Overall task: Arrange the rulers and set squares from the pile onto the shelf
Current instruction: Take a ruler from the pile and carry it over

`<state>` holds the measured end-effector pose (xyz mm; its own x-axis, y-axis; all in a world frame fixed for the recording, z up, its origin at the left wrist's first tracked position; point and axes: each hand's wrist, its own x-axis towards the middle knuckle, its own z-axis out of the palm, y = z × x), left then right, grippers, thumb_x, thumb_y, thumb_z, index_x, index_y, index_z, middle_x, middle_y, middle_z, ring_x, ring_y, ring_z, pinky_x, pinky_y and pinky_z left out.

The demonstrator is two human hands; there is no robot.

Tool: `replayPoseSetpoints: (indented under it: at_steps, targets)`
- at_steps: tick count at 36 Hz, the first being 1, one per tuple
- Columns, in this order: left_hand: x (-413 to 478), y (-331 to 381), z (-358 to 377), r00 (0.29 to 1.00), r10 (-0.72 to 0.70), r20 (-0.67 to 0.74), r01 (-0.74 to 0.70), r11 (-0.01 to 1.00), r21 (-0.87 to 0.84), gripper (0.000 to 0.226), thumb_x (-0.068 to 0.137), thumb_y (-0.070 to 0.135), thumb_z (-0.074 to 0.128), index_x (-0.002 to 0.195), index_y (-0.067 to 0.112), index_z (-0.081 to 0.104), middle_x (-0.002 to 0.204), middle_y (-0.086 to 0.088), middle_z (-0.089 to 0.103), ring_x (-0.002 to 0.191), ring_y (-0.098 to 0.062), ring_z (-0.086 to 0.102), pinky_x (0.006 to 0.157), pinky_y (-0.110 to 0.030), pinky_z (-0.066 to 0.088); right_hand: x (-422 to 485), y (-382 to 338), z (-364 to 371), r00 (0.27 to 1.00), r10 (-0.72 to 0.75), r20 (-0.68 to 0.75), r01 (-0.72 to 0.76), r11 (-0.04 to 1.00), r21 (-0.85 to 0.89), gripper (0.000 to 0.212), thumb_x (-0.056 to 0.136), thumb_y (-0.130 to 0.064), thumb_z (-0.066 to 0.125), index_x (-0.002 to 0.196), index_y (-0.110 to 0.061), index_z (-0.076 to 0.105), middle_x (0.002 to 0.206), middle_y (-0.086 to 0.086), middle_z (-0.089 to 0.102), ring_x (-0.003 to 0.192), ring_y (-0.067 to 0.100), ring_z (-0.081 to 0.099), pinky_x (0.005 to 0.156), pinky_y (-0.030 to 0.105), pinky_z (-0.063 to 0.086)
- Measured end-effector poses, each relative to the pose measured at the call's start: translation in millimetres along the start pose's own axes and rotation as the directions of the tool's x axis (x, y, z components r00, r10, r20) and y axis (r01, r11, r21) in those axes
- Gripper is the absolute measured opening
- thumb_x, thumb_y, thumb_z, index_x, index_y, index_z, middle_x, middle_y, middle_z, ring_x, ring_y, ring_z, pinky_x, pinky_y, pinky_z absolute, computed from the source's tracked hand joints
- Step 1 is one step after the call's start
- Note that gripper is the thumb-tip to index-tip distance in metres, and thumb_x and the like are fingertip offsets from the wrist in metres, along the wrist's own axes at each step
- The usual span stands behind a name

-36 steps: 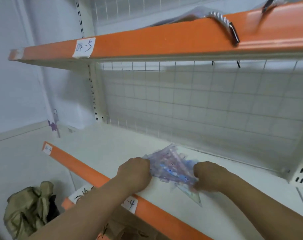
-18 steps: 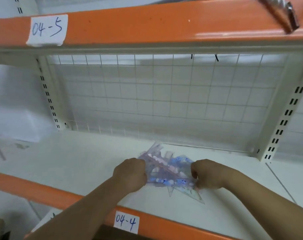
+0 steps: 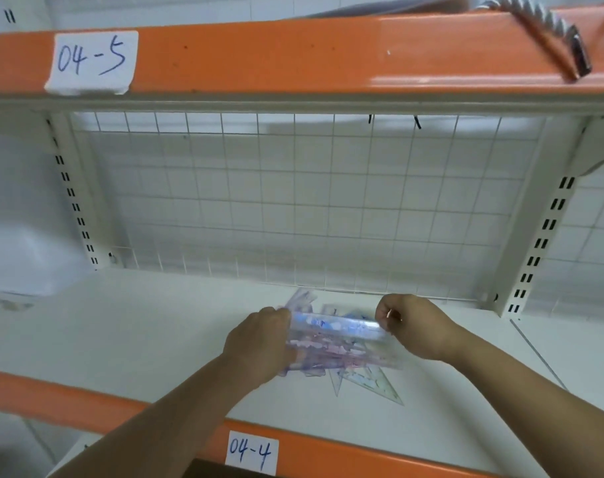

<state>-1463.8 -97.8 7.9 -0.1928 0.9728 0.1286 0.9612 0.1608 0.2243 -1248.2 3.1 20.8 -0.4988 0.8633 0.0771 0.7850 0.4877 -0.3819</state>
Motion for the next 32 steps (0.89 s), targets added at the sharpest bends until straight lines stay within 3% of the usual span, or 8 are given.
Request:
replayPoseSetpoints:
  at_steps: [6, 11, 14, 16, 18, 21, 29, 32]
  targets:
    - [2, -6, -5, 0.992, -0.012, -0.129, 0.008, 0.999, -0.035, 0.048, 0.085, 0.046, 0.063, 0.126, 0.023, 0.051, 0.117, 0.005, 0.059, 0.106, -0.015, 0.057, 0.083, -0.027, 0.047, -1, -6, -7, 1.0, -0.027, 0.006, 0.026, 0.993, 0.116, 0.036, 0.086, -0.001, 0.044, 0.067, -0.028, 0.055, 0.071, -0.011, 0.057, 0.07, 0.012, 0.054, 0.072, 0.028, 0.048]
    - [2, -10, -6, 0.98, 0.046, -0.196, -0.045, 0.999, 0.011, 0.03, 0.091, 0.045, 0.057, 0.116, 0.029, 0.061, 0.102, 0.008, 0.063, 0.095, -0.012, 0.057, 0.071, -0.023, 0.041, -1, -8, -7, 0.999, -0.047, 0.006, 0.046, 0.99, 0.131, 0.034, 0.087, -0.003, 0.045, 0.068, -0.029, 0.055, 0.073, -0.01, 0.059, 0.073, 0.013, 0.054, 0.073, 0.029, 0.048]
    - [3, -11, -7, 0.975, 0.073, -0.208, -0.058, 0.995, 0.08, 0.027, 0.093, 0.044, 0.051, 0.109, 0.025, 0.061, 0.098, 0.007, 0.062, 0.092, -0.013, 0.056, 0.066, -0.023, 0.036, 0, -8, -8, 0.997, -0.075, -0.01, 0.076, 0.987, 0.14, 0.021, 0.089, -0.015, 0.056, 0.073, -0.029, 0.057, 0.079, -0.009, 0.06, 0.08, 0.015, 0.056, 0.077, 0.029, 0.047]
    - [4, -11, -6, 0.974, 0.083, -0.211, -0.065, 0.994, 0.092, 0.028, 0.094, 0.045, 0.049, 0.109, 0.023, 0.061, 0.098, 0.006, 0.062, 0.092, -0.014, 0.056, 0.066, -0.023, 0.036, -1, -10, -9, 0.996, -0.093, 0.002, 0.093, 0.994, 0.064, 0.009, 0.084, -0.028, 0.067, 0.087, -0.028, 0.059, 0.087, -0.008, 0.057, 0.085, 0.017, 0.056, 0.079, 0.03, 0.047]
    - [5, -13, -7, 0.973, 0.085, -0.212, -0.064, 0.992, 0.107, 0.031, 0.094, 0.047, 0.049, 0.109, 0.023, 0.061, 0.098, 0.006, 0.062, 0.092, -0.015, 0.056, 0.066, -0.024, 0.036, -2, -13, -9, 0.993, -0.119, -0.012, 0.117, 0.989, -0.091, 0.027, 0.082, -0.033, 0.07, 0.105, -0.027, 0.059, 0.096, -0.008, 0.053, 0.088, 0.016, 0.056, 0.079, 0.031, 0.048]
    - [4, -14, -9, 0.976, 0.074, -0.205, -0.052, 0.993, 0.109, 0.032, 0.093, 0.049, 0.049, 0.107, 0.023, 0.062, 0.096, 0.006, 0.061, 0.091, -0.014, 0.055, 0.064, -0.025, 0.035, -5, -18, -9, 0.982, -0.165, -0.088, 0.141, 0.964, -0.226, 0.033, 0.087, -0.034, 0.063, 0.117, -0.027, 0.055, 0.109, -0.006, 0.054, 0.095, 0.017, 0.058, 0.076, 0.029, 0.049]
    - [3, -17, -11, 0.993, -0.009, -0.118, 0.021, 0.995, 0.098, 0.043, 0.089, 0.05, 0.056, 0.123, 0.023, 0.053, 0.113, 0.005, 0.061, 0.106, -0.016, 0.057, 0.081, -0.028, 0.045, -4, -16, -8, 0.968, -0.193, -0.161, 0.128, 0.93, -0.346, 0.034, 0.093, -0.036, 0.055, 0.126, -0.026, 0.051, 0.118, -0.003, 0.051, 0.098, 0.022, 0.06, 0.073, 0.029, 0.047]
    - [3, -18, -11, 0.995, -0.038, -0.096, 0.048, 0.993, 0.107, 0.036, 0.092, 0.043, 0.053, 0.121, 0.021, 0.053, 0.112, 0.004, 0.061, 0.105, -0.017, 0.058, 0.079, -0.028, 0.045, -5, -13, -9, 0.972, -0.167, -0.164, 0.101, 0.931, -0.351, 0.034, 0.093, -0.036, 0.055, 0.126, -0.026, 0.051, 0.118, -0.004, 0.051, 0.097, 0.021, 0.06, 0.073, 0.029, 0.047]
